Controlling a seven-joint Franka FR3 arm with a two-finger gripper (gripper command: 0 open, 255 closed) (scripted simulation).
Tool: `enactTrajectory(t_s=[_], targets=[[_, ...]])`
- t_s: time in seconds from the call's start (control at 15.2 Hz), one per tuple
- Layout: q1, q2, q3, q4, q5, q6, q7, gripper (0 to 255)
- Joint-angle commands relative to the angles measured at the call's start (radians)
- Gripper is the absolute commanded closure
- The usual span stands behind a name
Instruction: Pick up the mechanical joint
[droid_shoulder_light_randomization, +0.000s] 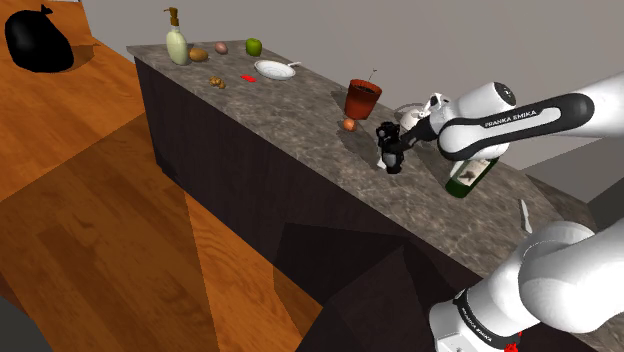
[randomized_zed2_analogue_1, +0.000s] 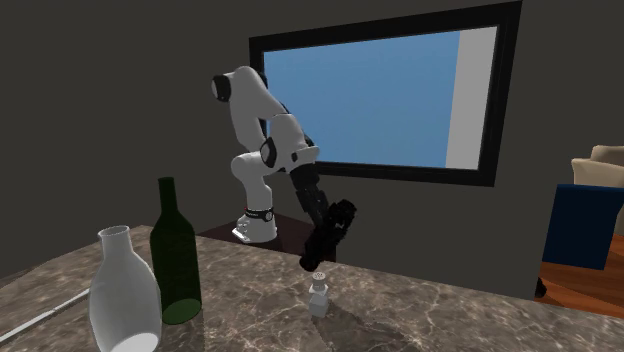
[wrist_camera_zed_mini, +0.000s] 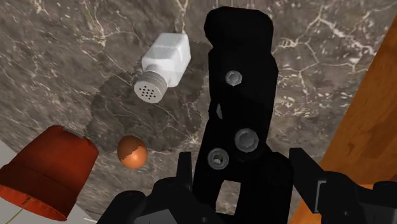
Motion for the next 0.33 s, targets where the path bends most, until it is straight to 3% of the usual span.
enactTrajectory(t_s=[0.0, 0.26], targets=[[-0.020, -0.027, 0.020, 0.011, -0.011, -0.038, 0.009, 255], [-0.034, -0.053, 0.037, 0.023, -0.020, -0.076, 0.018, 255]])
